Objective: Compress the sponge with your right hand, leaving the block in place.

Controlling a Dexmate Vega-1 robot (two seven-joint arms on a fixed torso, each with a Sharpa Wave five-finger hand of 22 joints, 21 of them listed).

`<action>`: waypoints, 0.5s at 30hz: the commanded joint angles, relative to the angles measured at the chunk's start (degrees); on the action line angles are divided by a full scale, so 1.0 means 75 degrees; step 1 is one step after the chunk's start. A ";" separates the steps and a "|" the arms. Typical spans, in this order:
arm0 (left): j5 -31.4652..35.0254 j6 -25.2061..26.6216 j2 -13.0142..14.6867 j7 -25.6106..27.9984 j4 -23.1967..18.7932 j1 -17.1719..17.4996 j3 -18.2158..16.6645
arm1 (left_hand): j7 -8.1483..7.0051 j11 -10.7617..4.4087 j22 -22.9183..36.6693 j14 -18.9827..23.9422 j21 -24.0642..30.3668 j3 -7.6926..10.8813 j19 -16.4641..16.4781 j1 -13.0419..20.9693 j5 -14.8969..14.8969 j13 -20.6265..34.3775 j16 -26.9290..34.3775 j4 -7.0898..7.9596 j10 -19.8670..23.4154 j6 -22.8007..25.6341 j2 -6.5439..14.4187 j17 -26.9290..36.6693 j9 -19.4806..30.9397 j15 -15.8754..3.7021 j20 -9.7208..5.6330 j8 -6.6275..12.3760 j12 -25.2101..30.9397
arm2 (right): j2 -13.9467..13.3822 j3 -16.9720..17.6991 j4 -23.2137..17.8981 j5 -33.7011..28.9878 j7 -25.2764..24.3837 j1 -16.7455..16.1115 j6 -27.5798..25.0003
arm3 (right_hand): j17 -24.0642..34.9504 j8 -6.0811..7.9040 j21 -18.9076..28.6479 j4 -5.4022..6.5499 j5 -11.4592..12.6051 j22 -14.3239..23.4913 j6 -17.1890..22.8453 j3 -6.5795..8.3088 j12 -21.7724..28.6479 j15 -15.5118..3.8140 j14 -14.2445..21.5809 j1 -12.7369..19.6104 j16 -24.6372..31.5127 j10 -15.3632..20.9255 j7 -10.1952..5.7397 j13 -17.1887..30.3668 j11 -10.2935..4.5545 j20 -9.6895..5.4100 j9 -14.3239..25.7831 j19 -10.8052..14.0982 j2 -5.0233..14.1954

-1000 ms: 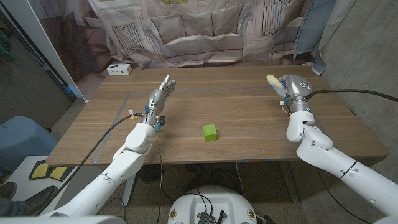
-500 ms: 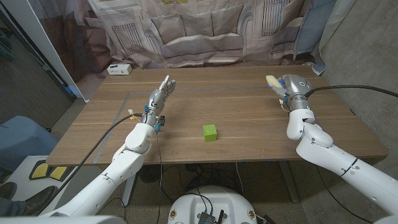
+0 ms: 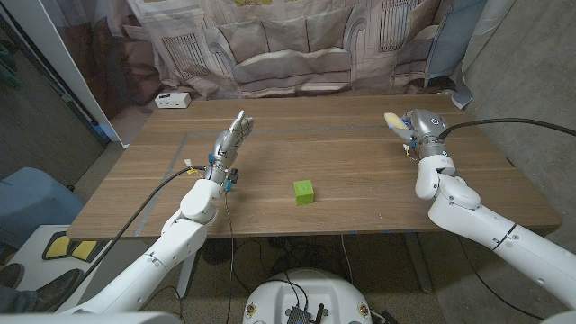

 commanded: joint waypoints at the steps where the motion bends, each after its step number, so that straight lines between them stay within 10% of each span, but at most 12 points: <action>1: 0.0006 -0.0027 0.0002 0.0049 -0.0016 0.0028 -0.0014 | -0.0002 0.0008 0.0035 0.0081 0.0013 0.0010 0.0034 0.0004 -0.0020 0.0011 0.0004 -0.0047 0.0065 0.0064 0.0077 0.0036 0.0026 -0.0013 -0.0043 -0.0004 -0.0016 | -0.0100 -0.0548 0.0399 -0.0108 0.0401 0.0579 -0.0244 | 0.0019 0.0016 -0.0024 -0.0031 0.0038 0.0007 -0.0069 0.0001 -0.0018 -0.0239 -0.0070 -0.0033 0.0012 -0.0022 0.0025 0.0016 -0.0038 -0.0032 0.0010 -0.0056 0.0012; 15: 0.0074 0.0023 0.0076 0.0151 -0.0199 0.0120 -0.0073 | 0.0049 -0.0022 0.0035 0.0085 0.0014 0.0012 0.0036 -0.0001 -0.0021 0.0011 0.0004 -0.0058 0.0077 0.0089 0.0081 0.0036 0.0026 -0.0013 -0.0043 0.0003 -0.0013 | -0.0033 -0.0954 0.0748 -0.0265 0.0718 0.0989 -0.0346 | 0.0049 0.0027 -0.0061 -0.0011 0.0039 0.0008 -0.0115 -0.0041 -0.0018 -0.0215 -0.0107 -0.0128 0.0036 -0.0045 -0.0010 -0.0005 -0.0055 -0.0041 0.0010 -0.0083 0.0020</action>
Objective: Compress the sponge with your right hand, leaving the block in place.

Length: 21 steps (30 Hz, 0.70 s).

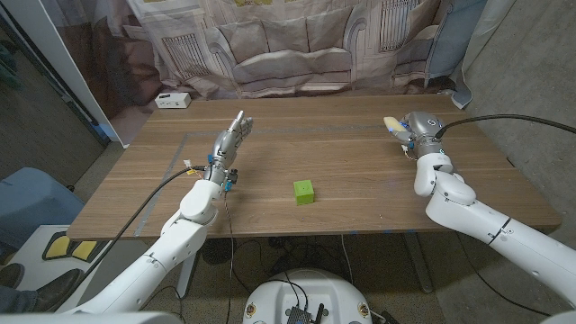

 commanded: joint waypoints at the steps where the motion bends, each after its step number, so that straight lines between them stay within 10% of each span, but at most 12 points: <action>1: 0.0053 0.0024 0.0055 0.0067 -0.0123 0.0069 -0.0049 | 0.0048 -0.0014 0.0035 0.0087 0.0014 0.0034 0.0035 -0.0001 -0.0021 0.0011 0.0005 -0.0037 0.0078 0.0092 0.0081 0.0036 0.0026 -0.0009 -0.0046 0.0004 -0.0013 | 0.0050 -0.0337 0.0293 -0.0106 0.0279 0.0346 -0.0107 | 0.0015 0.0031 -0.0006 -0.0010 0.0040 0.0007 -0.0013 -0.0042 0.0012 -0.0242 -0.0022 -0.0109 0.0039 -0.0012 0.0000 -0.0006 -0.0035 -0.0058 0.0012 -0.0038 0.0003; 21: 0.0145 0.0070 0.0192 0.0231 -0.0501 0.0339 -0.0180 | 0.0054 -0.0012 0.0035 0.0128 0.0021 0.0036 0.0054 -0.0007 -0.0022 0.0011 0.0016 -0.0053 0.0125 0.0128 0.0081 0.0036 0.0024 -0.0037 -0.0047 0.0009 0.0000 | 0.0111 -0.0893 0.0859 -0.0261 0.0935 0.0912 -0.0329 | -0.0071 0.0043 -0.0060 -0.0045 0.0052 0.0004 -0.0067 -0.0063 -0.0005 -0.0254 -0.0099 -0.0160 -0.0035 -0.0083 -0.0006 -0.0042 -0.0053 -0.0096 0.0010 -0.0049 -0.0036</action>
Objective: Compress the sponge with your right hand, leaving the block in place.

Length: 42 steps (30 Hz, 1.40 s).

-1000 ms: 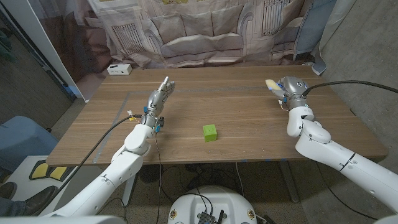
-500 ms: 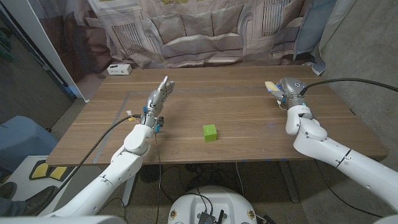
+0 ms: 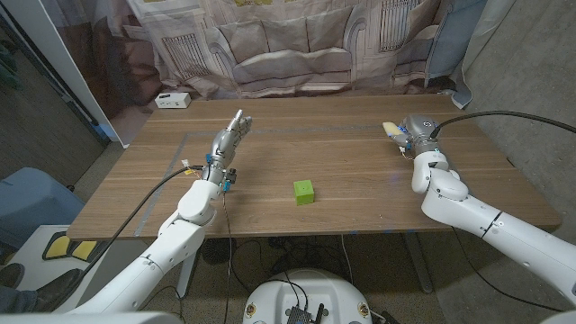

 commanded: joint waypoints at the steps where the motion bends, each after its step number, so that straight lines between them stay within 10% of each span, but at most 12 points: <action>1: 0.0050 0.0027 0.0079 0.0095 -0.0215 0.0170 -0.0087 | -0.0030 -0.0022 0.0035 0.0093 0.0021 0.0036 0.0056 0.0023 -0.0022 0.0011 0.0018 -0.0055 0.0055 0.0048 0.0050 0.0036 0.0024 -0.0001 -0.0053 0.0010 0.0001 | 0.0049 -0.0367 0.0376 -0.0099 0.0393 0.0375 -0.0084 | -0.0023 0.0040 -0.0035 -0.0017 0.0054 0.0002 -0.0040 -0.0033 -0.0010 -0.0271 -0.0028 -0.0069 -0.0051 -0.0020 0.0052 -0.0010 0.0026 -0.0097 0.0013 0.0004 0.0011; 42: 0.0009 0.0024 0.0069 0.0124 -0.0270 0.0385 -0.0144 | -0.0043 -0.0029 0.0034 0.0100 0.0017 0.0038 0.0054 0.0010 -0.0023 0.0010 0.0008 -0.0080 0.0050 0.0061 0.0052 0.0036 0.0023 0.0010 -0.0068 0.0001 -0.0011 | 0.0349 -0.0983 0.1306 -0.0024 0.0983 0.1060 -0.0453 | -0.0033 0.0015 -0.0185 -0.0027 0.0058 -0.0003 -0.0268 -0.0068 -0.0045 -0.0176 -0.0231 -0.0196 -0.0077 -0.0220 0.0095 -0.0064 0.0061 -0.0047 0.0010 -0.0117 0.0065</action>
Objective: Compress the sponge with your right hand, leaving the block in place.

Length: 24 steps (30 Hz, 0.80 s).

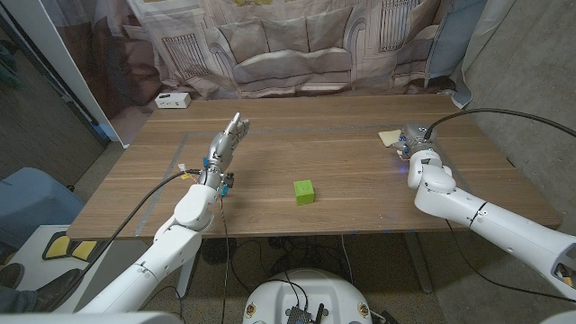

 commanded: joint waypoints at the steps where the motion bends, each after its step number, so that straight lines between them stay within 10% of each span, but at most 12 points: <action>1: -0.0035 0.0010 -0.0027 0.0020 0.0018 0.0032 -0.0002 | -0.0039 -0.0014 0.0034 0.0058 0.0017 0.0004 0.0027 0.0010 -0.0023 0.0011 0.0008 -0.0046 0.0039 0.0065 0.0052 0.0035 0.0023 -0.0034 -0.0040 0.0003 -0.0011 | 0.0094 -0.0140 0.0307 0.0151 0.0065 0.0180 -0.0027 | 0.0019 0.0010 -0.0020 0.0005 0.0025 -0.0004 -0.0048 -0.0042 -0.0047 -0.0232 -0.0045 -0.0076 0.0008 -0.0090 0.0004 0.0006 -0.0005 -0.0075 0.0012 -0.0069 0.0013; 24: -0.0152 0.0125 -0.0118 -0.0196 0.0350 -0.0311 0.0168 | -0.0055 0.0014 0.0035 0.0062 0.0015 0.0008 0.0024 0.0002 -0.0022 0.0011 0.0006 -0.0059 0.0055 0.0073 0.0060 0.0036 0.0024 -0.0021 -0.0029 0.0000 -0.0010 | 0.0267 0.0538 0.0068 0.0891 -0.1043 -0.0337 0.0297 | -0.0334 -0.0064 -0.1040 0.0403 0.0017 -0.0030 -0.1427 -0.0378 -0.0244 0.0491 -0.2022 -0.1289 -0.0344 -0.1708 0.0204 -0.0117 0.0395 0.0376 0.0031 -0.1470 0.0085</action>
